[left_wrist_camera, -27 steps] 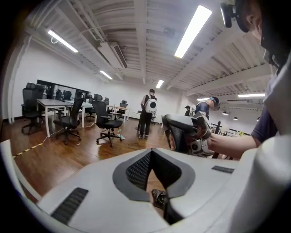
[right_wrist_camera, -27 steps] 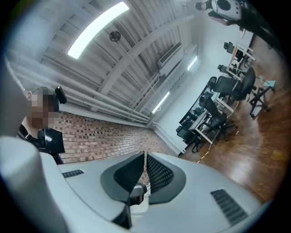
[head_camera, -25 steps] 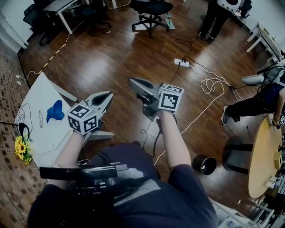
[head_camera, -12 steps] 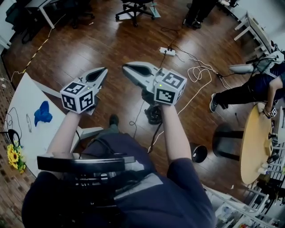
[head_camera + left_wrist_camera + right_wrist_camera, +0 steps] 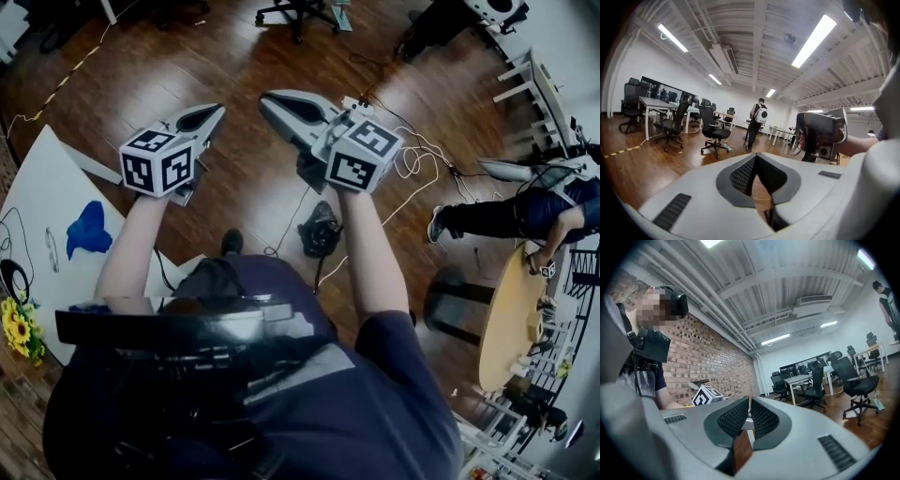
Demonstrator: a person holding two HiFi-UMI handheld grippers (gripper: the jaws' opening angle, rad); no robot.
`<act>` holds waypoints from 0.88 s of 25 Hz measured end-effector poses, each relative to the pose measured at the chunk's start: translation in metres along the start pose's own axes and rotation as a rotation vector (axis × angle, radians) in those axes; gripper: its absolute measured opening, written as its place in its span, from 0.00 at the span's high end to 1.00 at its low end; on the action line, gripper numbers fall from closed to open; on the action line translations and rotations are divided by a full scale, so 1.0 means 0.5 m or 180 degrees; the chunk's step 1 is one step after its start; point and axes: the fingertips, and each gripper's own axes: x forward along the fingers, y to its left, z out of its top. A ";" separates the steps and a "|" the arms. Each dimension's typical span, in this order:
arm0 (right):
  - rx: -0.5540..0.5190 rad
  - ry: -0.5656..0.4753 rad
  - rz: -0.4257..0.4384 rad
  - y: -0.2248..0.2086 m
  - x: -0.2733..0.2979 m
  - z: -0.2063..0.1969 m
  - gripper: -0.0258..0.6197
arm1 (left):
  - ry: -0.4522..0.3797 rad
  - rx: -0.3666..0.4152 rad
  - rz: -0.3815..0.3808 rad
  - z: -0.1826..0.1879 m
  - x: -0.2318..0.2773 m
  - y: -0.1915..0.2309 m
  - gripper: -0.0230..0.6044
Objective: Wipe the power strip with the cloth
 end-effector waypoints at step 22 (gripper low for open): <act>0.0414 0.0418 -0.0023 -0.089 0.160 -0.079 1.00 | -0.0197 -0.0466 0.0036 0.006 0.023 0.162 0.98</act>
